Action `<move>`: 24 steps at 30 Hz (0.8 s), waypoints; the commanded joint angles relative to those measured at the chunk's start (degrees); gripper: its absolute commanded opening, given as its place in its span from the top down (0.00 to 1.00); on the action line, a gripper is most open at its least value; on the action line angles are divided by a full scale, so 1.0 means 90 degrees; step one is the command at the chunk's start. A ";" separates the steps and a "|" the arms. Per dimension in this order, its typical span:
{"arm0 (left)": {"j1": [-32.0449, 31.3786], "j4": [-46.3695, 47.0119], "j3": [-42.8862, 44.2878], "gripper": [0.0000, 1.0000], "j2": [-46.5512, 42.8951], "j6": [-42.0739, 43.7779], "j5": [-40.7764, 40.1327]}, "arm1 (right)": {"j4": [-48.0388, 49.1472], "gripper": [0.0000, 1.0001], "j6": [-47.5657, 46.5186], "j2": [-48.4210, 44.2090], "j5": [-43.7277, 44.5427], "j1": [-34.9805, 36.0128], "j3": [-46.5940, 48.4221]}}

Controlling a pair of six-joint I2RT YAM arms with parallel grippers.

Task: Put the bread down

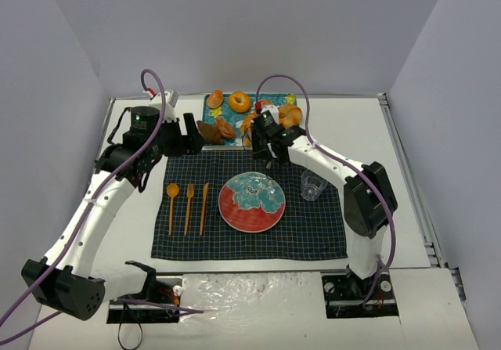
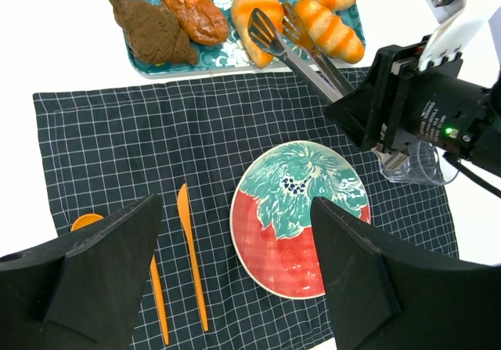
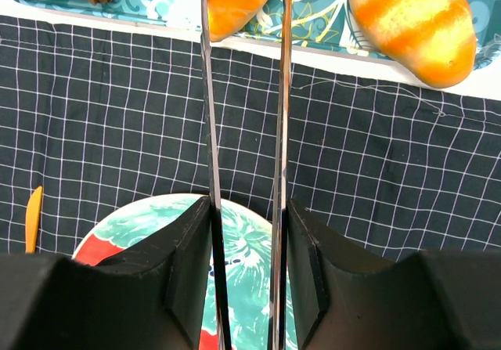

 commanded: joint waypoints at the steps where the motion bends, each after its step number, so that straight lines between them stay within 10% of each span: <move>1: 0.0025 0.0408 0.0067 0.27 -0.0100 -0.0037 -0.0053 | 0.0152 1.00 0.0053 -0.0661 0.0280 0.0006 0.0219; 24: 0.0015 0.0412 0.0038 0.27 -0.0120 -0.0058 -0.0024 | -0.0748 1.00 0.0099 -0.2485 -0.0725 0.0025 0.0004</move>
